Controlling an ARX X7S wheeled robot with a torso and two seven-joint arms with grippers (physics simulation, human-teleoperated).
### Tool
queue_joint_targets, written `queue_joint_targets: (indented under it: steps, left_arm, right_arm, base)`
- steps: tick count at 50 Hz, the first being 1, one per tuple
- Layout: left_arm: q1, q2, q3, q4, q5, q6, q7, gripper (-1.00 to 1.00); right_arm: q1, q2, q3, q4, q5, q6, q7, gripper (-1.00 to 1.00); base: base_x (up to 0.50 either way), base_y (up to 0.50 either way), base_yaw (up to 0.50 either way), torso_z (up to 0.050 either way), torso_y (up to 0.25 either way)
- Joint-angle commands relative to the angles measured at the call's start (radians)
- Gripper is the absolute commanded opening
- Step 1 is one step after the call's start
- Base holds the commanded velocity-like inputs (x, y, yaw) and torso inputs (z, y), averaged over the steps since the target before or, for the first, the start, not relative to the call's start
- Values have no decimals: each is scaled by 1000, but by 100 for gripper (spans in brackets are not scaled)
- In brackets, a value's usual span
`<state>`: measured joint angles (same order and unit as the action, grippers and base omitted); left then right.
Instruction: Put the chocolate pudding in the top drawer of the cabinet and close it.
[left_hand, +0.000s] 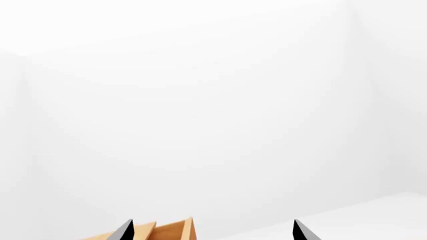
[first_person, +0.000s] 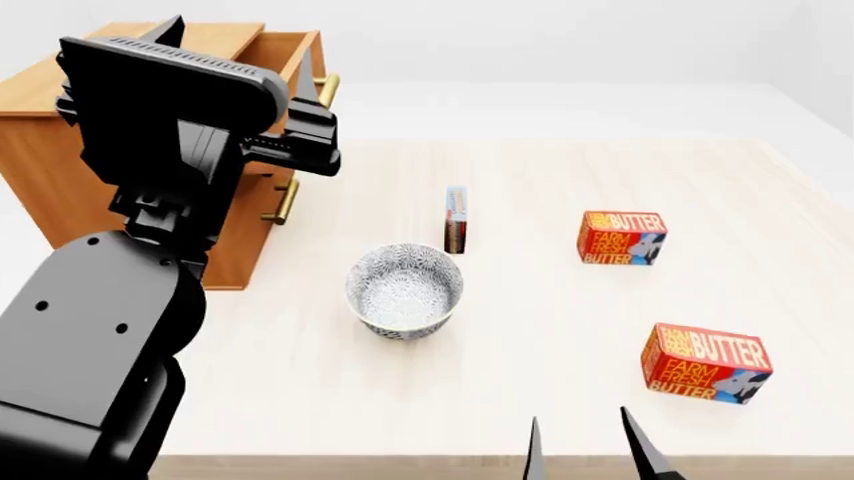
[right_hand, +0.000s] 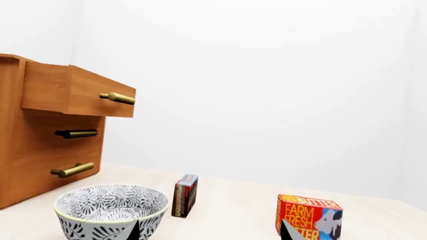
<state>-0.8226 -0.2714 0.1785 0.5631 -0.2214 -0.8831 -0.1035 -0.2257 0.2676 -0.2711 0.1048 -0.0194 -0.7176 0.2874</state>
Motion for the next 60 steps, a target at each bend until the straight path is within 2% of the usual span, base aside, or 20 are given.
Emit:
queue_joint_targets:
  steps: [1, 44, 60]
  left_arm:
    - [7, -7, 11, 0, 4, 10, -6, 100]
    - [-2, -24, 24, -5, -3, 5, -18, 100]
    - [14, -30, 28, -52, 0, 56, -16, 100]
  right_arm:
    - [2, 4, -8, 4, 4, -3, 0, 100]
    - [4, 17, -28, 5, 14, -7, 10, 100]
    - [10, 19, -37, 8, 17, -6, 12, 100]
  base:
    - [141, 0, 0, 0, 0]
    - [141, 0, 0, 0, 0]
    - [141, 0, 0, 0, 0]
